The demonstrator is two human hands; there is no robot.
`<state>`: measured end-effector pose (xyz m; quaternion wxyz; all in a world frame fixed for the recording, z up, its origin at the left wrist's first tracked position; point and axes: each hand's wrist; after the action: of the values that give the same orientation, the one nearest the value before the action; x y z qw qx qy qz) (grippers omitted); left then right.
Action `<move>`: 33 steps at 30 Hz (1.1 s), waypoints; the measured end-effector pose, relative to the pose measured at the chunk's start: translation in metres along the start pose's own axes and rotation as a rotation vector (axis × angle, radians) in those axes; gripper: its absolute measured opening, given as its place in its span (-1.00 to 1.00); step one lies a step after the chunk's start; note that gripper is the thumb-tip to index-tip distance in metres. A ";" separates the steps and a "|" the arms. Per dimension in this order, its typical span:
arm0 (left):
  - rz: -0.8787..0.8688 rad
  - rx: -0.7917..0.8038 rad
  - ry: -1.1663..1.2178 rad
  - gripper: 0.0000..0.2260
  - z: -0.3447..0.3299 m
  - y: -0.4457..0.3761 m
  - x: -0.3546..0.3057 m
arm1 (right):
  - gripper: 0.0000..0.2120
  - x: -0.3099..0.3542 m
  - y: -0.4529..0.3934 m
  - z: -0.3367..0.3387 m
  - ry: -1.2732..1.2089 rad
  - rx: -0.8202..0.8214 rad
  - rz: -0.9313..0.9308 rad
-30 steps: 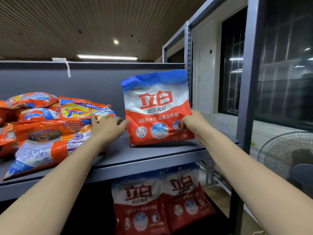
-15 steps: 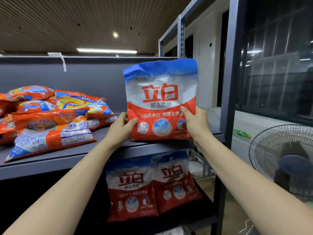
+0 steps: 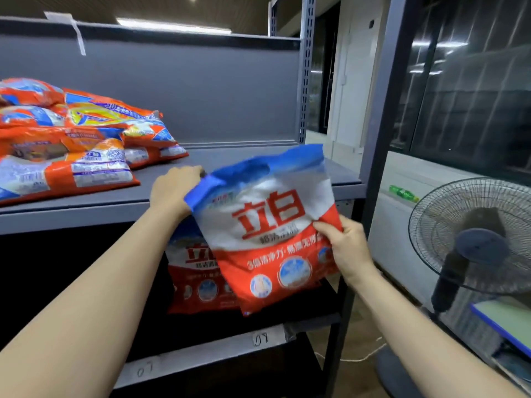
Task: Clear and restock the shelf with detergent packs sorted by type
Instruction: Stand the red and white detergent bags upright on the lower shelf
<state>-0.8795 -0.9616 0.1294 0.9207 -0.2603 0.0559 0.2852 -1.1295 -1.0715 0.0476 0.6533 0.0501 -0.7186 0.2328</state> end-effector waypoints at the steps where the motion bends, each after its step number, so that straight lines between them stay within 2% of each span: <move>1: -0.029 -0.023 -0.049 -0.70 -0.001 -0.002 -0.001 | -0.84 -0.016 0.001 0.002 0.018 0.014 -0.049; 6: -0.063 -0.074 -0.142 -0.66 -0.007 -0.004 -0.003 | -0.92 -0.091 -0.010 0.007 0.086 0.026 -0.298; 10: -0.075 -0.115 -0.157 -0.66 -0.008 -0.005 -0.004 | -0.86 -0.140 -0.034 0.002 0.131 -0.060 -0.466; 13: -0.068 -0.123 -0.166 -0.67 -0.009 -0.007 -0.006 | -0.91 -0.167 -0.051 -0.005 0.141 -0.144 -0.507; 16: -0.068 -0.137 -0.173 -0.67 -0.011 -0.009 -0.006 | -0.77 -0.190 -0.065 -0.016 0.356 -0.240 -0.533; 18: -0.068 -0.146 -0.169 -0.68 -0.012 -0.010 -0.006 | -0.75 -0.200 -0.067 -0.019 0.540 -0.308 -0.513; 19: -0.067 -0.149 -0.168 -0.68 -0.011 -0.010 -0.006 | -0.68 -0.203 -0.067 -0.020 0.576 -0.325 -0.488; 21: -0.062 -0.149 -0.162 -0.69 -0.010 -0.009 -0.007 | -0.43 -0.199 -0.057 -0.023 0.641 -0.360 -0.404; 22: -0.059 -0.150 -0.159 -0.69 -0.010 -0.008 -0.007 | -0.32 -0.193 -0.048 -0.024 0.754 -0.350 -0.328; 24: -0.052 -0.151 -0.155 -0.69 -0.009 -0.006 -0.009 | -0.20 -0.186 -0.025 -0.029 1.107 -0.222 -0.201; 26: -0.045 -0.158 -0.157 -0.69 -0.009 -0.004 -0.009 | -0.14 -0.187 0.002 -0.039 1.264 -0.037 -0.210; 29: -0.055 -0.157 -0.166 -0.68 -0.009 -0.002 -0.010 | -0.08 -0.211 0.024 -0.048 1.202 0.101 -0.267; 33: -0.057 -0.157 -0.166 -0.68 -0.011 -0.005 -0.008 | -0.06 -0.236 0.012 -0.053 1.134 0.088 -0.163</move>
<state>-0.8827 -0.9748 0.1242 0.9068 -0.3086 -0.0502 0.2829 -1.0517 -1.0943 -0.1811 0.9498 -0.0003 -0.2391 0.2018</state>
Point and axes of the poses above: each hand's wrist, its own y-axis away from the middle knuckle, its own z-axis out of the back of the hand, x = y × z, and after that the axes turned 5 degrees about -z, right-handed
